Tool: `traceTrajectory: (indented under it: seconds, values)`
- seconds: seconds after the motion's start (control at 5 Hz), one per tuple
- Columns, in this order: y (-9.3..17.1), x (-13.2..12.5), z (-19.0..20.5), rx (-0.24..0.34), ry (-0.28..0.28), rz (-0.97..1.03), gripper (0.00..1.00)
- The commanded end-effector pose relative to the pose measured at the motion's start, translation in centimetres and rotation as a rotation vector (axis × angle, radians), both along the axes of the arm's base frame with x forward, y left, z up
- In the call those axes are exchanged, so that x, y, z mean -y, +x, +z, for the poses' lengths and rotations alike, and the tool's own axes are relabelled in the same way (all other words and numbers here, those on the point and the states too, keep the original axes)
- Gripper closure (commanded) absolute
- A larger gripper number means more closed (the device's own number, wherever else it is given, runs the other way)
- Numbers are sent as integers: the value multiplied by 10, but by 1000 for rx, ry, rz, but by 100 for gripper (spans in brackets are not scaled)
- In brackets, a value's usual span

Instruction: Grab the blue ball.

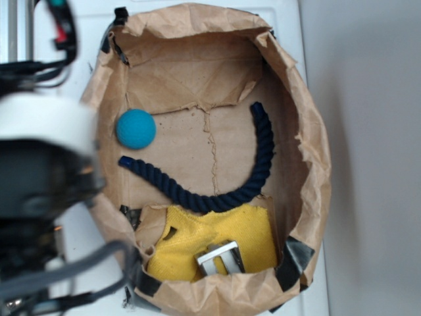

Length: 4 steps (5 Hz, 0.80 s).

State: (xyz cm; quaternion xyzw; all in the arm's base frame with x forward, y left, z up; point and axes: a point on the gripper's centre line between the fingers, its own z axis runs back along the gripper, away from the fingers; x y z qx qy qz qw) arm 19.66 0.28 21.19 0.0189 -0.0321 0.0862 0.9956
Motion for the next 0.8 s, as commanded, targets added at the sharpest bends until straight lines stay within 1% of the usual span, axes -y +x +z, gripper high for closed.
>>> traceTrajectory:
  seconds: [0.0, 0.2, 0.4, 0.6]
  values:
    - [36, -79, -27, 78, 99, 142, 0]
    - [43, -95, -47, 52, 132, 111, 0]
    - [47, -109, -57, 42, 165, 93, 0]
    - [44, -113, -72, 70, 170, -82, 0]
